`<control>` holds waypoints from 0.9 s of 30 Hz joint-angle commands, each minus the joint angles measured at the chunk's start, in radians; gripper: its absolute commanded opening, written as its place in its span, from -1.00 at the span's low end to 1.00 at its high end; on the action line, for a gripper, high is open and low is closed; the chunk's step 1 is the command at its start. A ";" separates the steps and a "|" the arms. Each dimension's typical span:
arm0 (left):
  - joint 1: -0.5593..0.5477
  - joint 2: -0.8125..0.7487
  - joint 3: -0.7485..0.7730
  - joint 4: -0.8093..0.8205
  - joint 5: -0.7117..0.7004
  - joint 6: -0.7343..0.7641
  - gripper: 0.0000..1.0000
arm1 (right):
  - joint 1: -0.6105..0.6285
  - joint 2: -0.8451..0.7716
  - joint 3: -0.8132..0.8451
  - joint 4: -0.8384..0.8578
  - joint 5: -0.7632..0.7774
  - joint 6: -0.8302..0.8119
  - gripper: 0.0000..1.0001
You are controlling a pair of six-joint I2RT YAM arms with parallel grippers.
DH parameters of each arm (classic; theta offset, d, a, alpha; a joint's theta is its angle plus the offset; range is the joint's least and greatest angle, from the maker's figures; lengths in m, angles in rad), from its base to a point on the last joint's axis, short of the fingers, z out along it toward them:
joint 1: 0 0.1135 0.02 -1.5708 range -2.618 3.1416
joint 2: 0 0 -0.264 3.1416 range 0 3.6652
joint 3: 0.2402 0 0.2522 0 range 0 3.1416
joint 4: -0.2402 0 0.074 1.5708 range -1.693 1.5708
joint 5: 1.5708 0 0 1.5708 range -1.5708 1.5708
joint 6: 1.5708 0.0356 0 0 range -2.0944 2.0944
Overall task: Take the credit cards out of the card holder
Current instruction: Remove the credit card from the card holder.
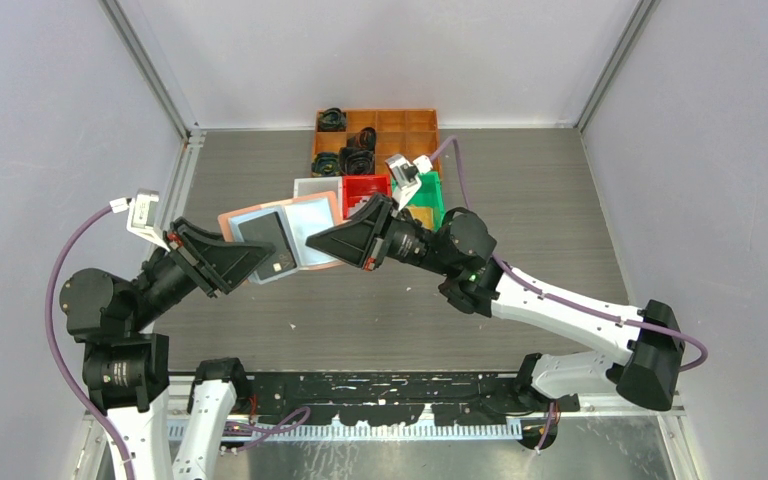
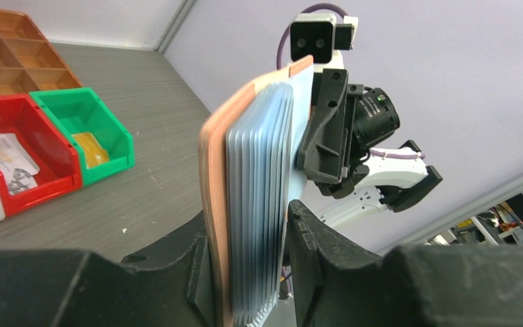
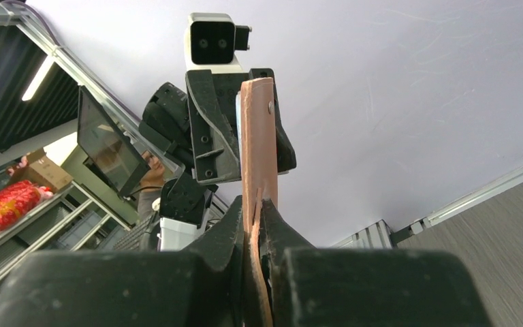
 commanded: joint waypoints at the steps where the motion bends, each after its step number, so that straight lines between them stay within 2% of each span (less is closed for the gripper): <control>1: -0.002 -0.008 0.023 0.015 -0.034 0.031 -0.26 | 0.021 0.001 0.016 0.093 0.027 -0.013 -0.99; 6: -0.003 -0.005 0.017 0.014 -0.014 0.039 -0.40 | 0.031 0.007 -0.005 0.119 0.057 0.008 -0.97; 9: -0.002 0.001 0.022 -0.022 -0.013 0.084 -0.56 | 0.032 0.004 -0.026 0.128 0.097 0.033 -0.53; 11: -0.003 0.010 0.029 -0.068 -0.014 0.161 -0.67 | 0.029 -0.019 -0.040 0.085 0.168 0.040 -0.12; 12: -0.002 0.018 0.035 -0.101 -0.024 0.189 -0.72 | 0.025 -0.037 -0.037 0.043 0.200 0.028 0.02; 16: -0.003 0.118 0.126 -0.386 -0.100 0.470 -0.85 | -0.006 -0.118 0.000 -0.233 0.352 -0.051 0.24; 21: -0.002 0.278 0.242 -0.679 -0.077 0.702 -0.90 | -0.053 -0.168 0.064 -0.409 0.342 -0.089 0.27; 24: -0.002 0.318 0.273 -0.756 -0.035 0.761 -0.92 | -0.058 -0.152 0.097 -0.447 0.227 -0.102 0.24; 27: -0.003 0.312 0.271 -0.765 0.008 0.775 -0.93 | -0.060 -0.079 0.126 -0.419 0.036 -0.061 0.22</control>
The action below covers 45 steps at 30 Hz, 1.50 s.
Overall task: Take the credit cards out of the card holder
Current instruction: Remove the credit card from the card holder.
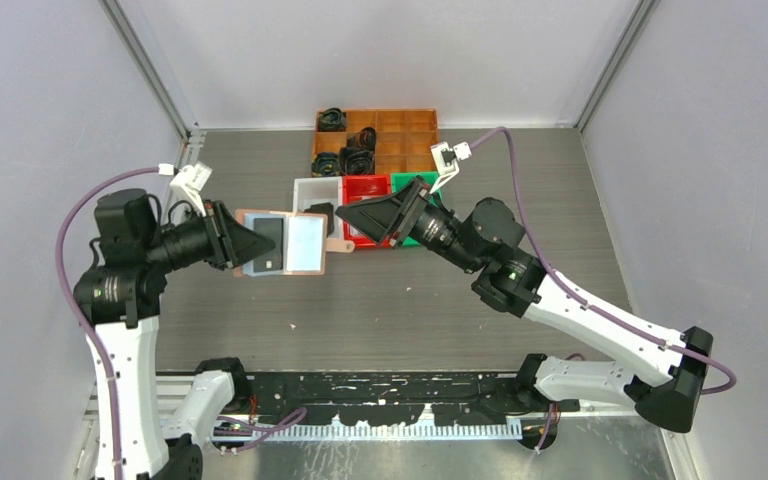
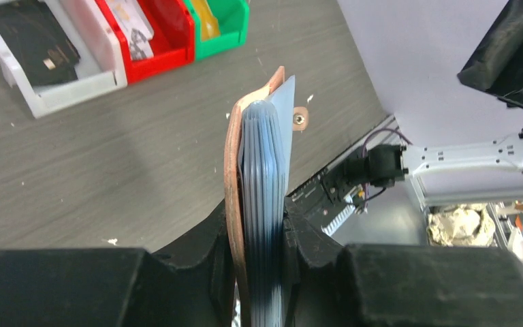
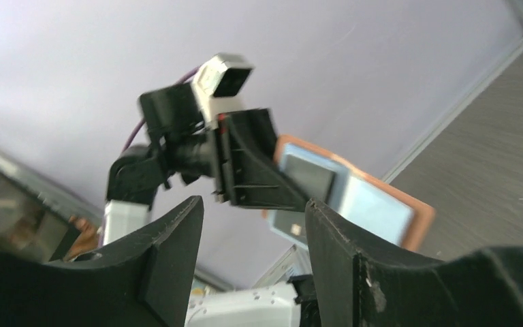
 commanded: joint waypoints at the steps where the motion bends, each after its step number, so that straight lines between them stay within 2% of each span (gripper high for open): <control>1: -0.002 -0.036 0.041 -0.078 0.100 0.099 -0.92 | 0.002 0.089 0.079 -0.014 -0.259 0.023 0.19; 7: -0.001 -0.055 0.044 -0.070 0.208 0.065 -0.89 | 0.004 0.216 0.068 0.151 -0.469 0.166 0.12; 15: -0.001 -0.024 0.049 -0.070 0.246 0.024 -0.86 | 0.010 0.275 0.034 0.232 -0.516 0.229 0.06; 19: -0.001 -0.019 0.042 -0.032 0.252 -0.021 -0.86 | 0.020 0.292 0.004 0.281 -0.519 0.257 -0.02; 28: -0.001 -0.027 0.031 0.057 0.300 -0.154 -0.86 | 0.040 0.321 0.008 0.279 -0.491 0.242 -0.02; 34: -0.001 -0.051 -0.031 0.101 0.313 -0.214 -0.81 | 0.052 0.365 0.038 0.345 -0.457 0.274 -0.09; 42: -0.002 -0.085 -0.104 0.180 0.361 -0.308 -0.63 | 0.063 0.384 0.026 0.364 -0.381 0.285 -0.32; 45: -0.002 -0.096 -0.120 0.202 0.385 -0.327 -0.56 | 0.064 0.372 0.020 0.366 -0.366 0.278 -0.34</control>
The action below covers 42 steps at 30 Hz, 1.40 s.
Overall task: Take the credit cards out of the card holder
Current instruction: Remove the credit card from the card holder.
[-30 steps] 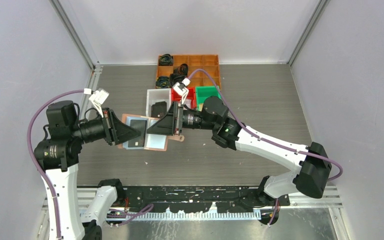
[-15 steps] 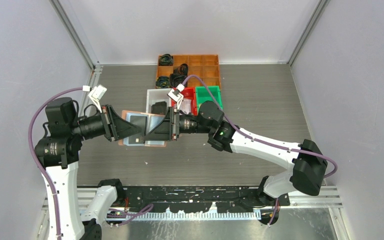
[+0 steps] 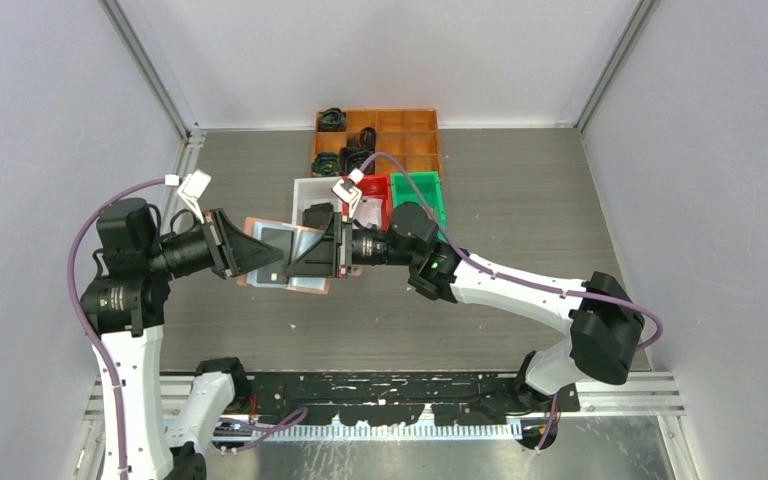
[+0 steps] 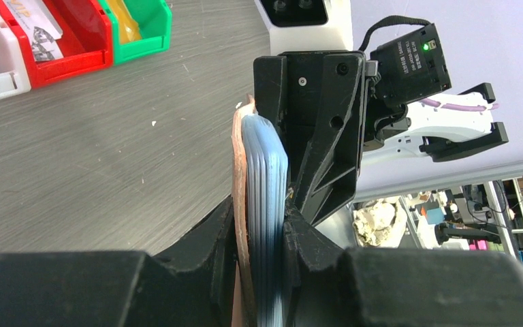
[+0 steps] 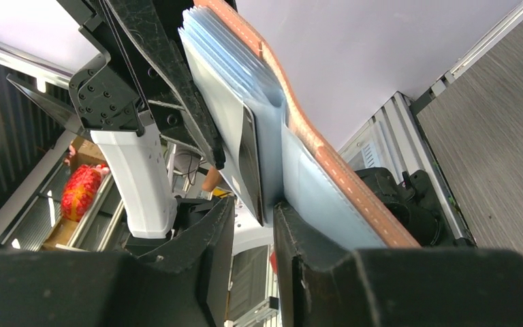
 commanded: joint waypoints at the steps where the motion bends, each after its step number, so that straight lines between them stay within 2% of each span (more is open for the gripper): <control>1: -0.016 -0.035 -0.016 0.075 0.197 -0.115 -0.53 | 0.023 -0.005 0.027 0.101 0.100 -0.006 -0.34; 9: -0.017 -0.063 -0.041 0.142 0.266 -0.186 -0.21 | 0.023 -0.016 0.010 0.108 0.128 -0.002 -0.41; 13: -0.017 -0.079 -0.057 0.185 0.286 -0.229 -0.19 | 0.023 -0.024 0.002 0.111 0.146 -0.002 -0.46; 21: -0.016 -0.086 -0.053 0.208 0.283 -0.236 -0.47 | 0.023 -0.057 -0.018 0.123 0.155 -0.010 -0.48; 24: -0.017 -0.080 -0.037 0.210 0.252 -0.241 -0.66 | 0.024 -0.077 -0.046 0.147 0.167 -0.007 -0.35; 27: -0.016 -0.084 -0.032 0.242 0.234 -0.282 -0.77 | 0.024 -0.101 -0.111 0.235 0.208 0.007 -0.34; 32: -0.016 -0.094 -0.038 0.312 0.227 -0.364 -0.82 | 0.022 -0.104 -0.158 0.345 0.267 0.039 -0.35; 38: -0.017 -0.104 -0.036 0.332 0.217 -0.394 -0.83 | 0.022 -0.067 -0.161 0.464 0.283 0.091 -0.40; 42: -0.016 -0.103 -0.040 0.333 0.208 -0.395 -0.82 | 0.021 -0.042 -0.164 0.536 0.272 0.131 -0.56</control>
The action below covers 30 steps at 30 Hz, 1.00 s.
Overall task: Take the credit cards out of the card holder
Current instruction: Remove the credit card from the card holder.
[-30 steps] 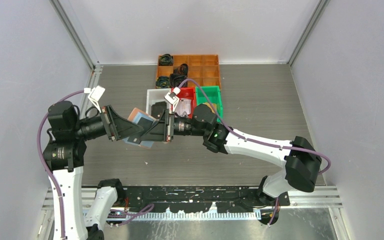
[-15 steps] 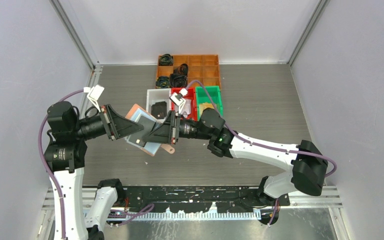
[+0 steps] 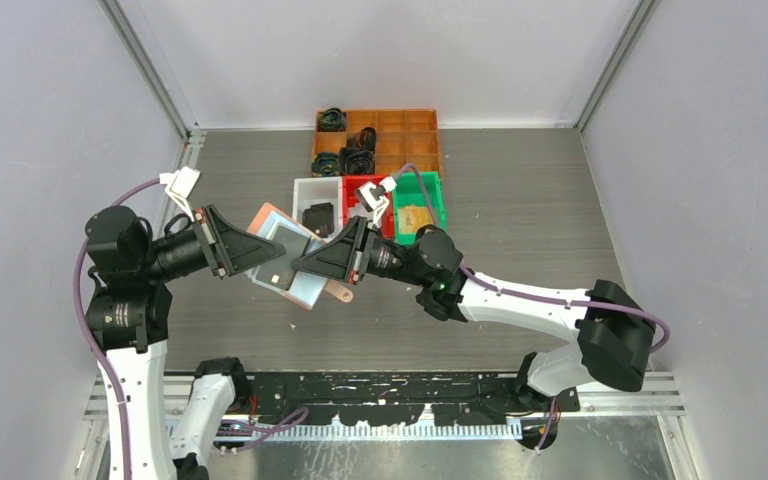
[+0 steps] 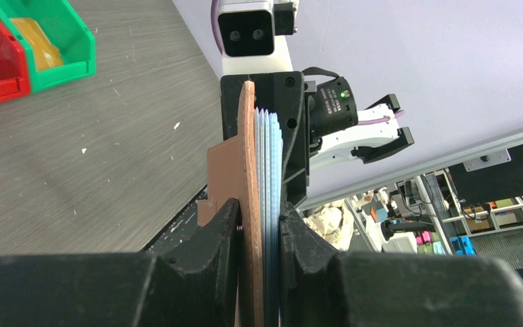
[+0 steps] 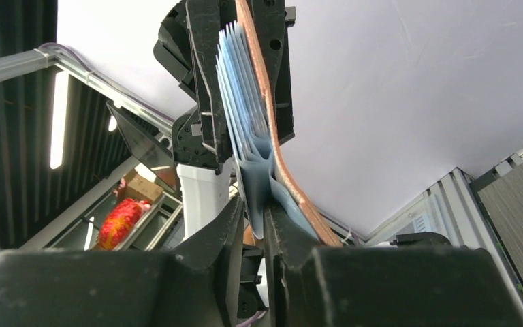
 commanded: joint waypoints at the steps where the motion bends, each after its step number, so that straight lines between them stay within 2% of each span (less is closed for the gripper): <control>1: -0.014 -0.022 0.027 0.029 0.087 -0.053 -0.79 | -0.017 0.027 0.007 0.156 0.083 0.043 -0.62; 6: -0.014 -0.017 0.033 0.039 0.086 -0.069 -0.59 | -0.016 0.016 -0.020 0.161 0.085 0.040 -0.97; 13: -0.015 -0.016 0.029 0.073 0.090 -0.109 -0.22 | -0.016 -0.004 -0.045 0.136 0.083 0.021 -0.99; 16: -0.015 -0.018 0.024 0.078 0.090 -0.110 -0.21 | -0.016 -0.011 -0.049 0.131 0.084 0.018 -0.99; 22: -0.014 -0.015 0.021 0.082 0.097 -0.116 -0.44 | -0.016 -0.026 -0.056 0.124 0.087 0.011 -0.99; 30: -0.015 -0.010 0.030 0.128 0.107 -0.168 -0.45 | -0.016 -0.058 -0.098 0.126 0.096 0.005 -0.99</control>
